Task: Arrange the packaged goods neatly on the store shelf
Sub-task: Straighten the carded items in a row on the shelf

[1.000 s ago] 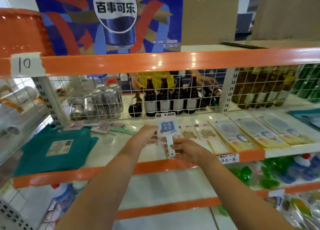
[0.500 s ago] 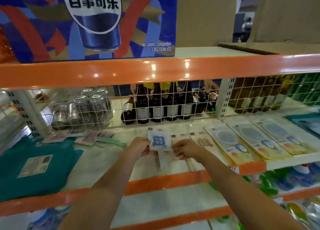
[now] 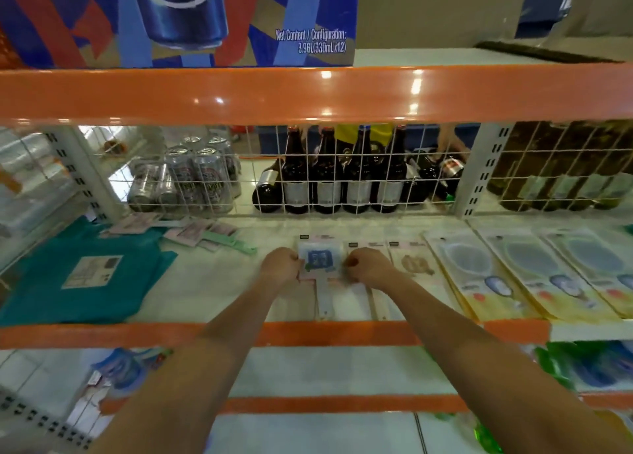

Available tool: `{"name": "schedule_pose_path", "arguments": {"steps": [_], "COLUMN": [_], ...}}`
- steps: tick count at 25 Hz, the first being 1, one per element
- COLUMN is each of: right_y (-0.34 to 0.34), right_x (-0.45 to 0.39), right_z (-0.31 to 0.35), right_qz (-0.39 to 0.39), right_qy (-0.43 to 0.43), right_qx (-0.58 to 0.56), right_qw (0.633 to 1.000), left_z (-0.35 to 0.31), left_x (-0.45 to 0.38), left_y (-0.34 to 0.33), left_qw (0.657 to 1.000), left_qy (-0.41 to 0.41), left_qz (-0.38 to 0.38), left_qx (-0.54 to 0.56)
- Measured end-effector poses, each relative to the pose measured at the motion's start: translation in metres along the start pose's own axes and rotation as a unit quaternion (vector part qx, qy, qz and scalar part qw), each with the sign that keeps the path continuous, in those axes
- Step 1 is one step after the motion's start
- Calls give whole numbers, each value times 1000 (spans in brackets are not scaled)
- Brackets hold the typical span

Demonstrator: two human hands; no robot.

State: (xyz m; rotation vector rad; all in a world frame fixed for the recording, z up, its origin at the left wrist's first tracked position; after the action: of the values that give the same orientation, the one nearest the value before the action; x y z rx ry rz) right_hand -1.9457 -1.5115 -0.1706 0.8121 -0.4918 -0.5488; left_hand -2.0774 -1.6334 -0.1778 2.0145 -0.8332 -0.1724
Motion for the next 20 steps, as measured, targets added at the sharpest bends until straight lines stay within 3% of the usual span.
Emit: {"name": "schedule_pose_path", "arguments": {"steps": [6, 20], "right_y": [-6, -10], "right_x": [-9, 3], "right_z": [-2, 6], "right_qz": [15, 34], "right_qy": [-26, -41], "right_qx": [6, 58], "right_qw": [1000, 997], "left_z": [-5, -6], "left_x": [2, 5], "left_y": [-3, -15], "left_qw": [996, 987], "left_qy": [-15, -6], "left_qz": [-15, -22], "left_qx": [-85, -159]}}
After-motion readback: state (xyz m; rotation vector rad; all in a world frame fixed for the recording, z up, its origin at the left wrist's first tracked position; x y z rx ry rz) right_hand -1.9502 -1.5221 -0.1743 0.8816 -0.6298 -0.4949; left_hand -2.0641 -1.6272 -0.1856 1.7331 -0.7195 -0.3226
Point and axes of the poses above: each hand's wrist, its own x-axis away from the middle knuckle, its own y-axis out of the back of the hand, z = x × y, the point moved 2 cm from there along -x, towards the middle knuckle, and after that the axes turned 5 degrees about -x, right-handed, at the moved point
